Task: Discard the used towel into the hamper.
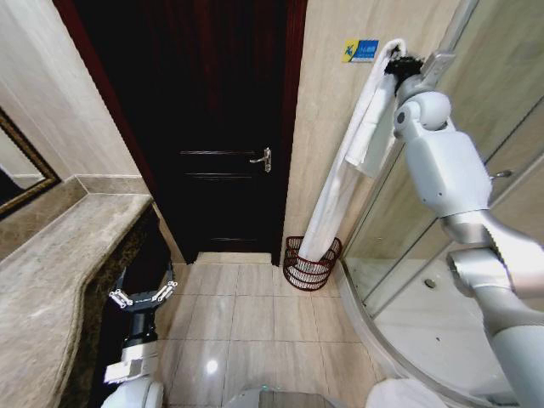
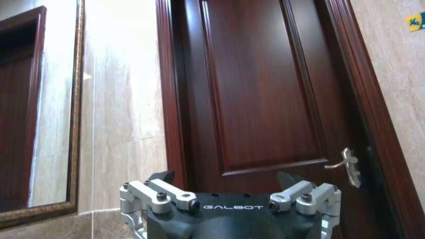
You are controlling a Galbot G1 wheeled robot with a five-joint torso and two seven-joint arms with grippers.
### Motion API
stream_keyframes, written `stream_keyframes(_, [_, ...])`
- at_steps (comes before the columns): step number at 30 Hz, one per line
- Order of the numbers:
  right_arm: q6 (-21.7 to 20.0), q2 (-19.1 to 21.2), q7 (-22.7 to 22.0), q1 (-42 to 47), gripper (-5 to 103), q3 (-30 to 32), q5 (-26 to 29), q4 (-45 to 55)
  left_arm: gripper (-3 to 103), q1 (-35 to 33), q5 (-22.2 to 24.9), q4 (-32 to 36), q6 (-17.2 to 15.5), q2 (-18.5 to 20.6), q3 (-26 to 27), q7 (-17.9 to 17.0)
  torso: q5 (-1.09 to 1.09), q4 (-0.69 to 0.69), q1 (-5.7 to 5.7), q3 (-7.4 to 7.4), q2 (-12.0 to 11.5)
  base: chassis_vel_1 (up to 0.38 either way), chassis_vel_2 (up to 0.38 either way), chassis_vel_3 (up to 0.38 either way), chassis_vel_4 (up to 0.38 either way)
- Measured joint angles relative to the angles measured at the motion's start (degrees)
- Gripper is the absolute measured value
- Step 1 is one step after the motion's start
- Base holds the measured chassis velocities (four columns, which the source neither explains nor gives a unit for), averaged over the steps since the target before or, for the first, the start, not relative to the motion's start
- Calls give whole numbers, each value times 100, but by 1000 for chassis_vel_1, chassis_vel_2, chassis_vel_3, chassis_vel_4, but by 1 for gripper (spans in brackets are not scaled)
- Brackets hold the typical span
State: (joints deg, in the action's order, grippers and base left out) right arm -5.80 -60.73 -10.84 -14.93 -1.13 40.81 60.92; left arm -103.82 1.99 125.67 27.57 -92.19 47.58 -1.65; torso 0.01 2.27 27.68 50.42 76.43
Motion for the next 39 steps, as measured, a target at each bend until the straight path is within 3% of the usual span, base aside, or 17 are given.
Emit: stream_keyframes(39, [-40, 118, 4, 392, 2, -157, 384, 100, 100, -202, -158, 185, 206, 5, 3, 13, -1, 0, -580, -674, -1253, 0, 0, 0, 0])
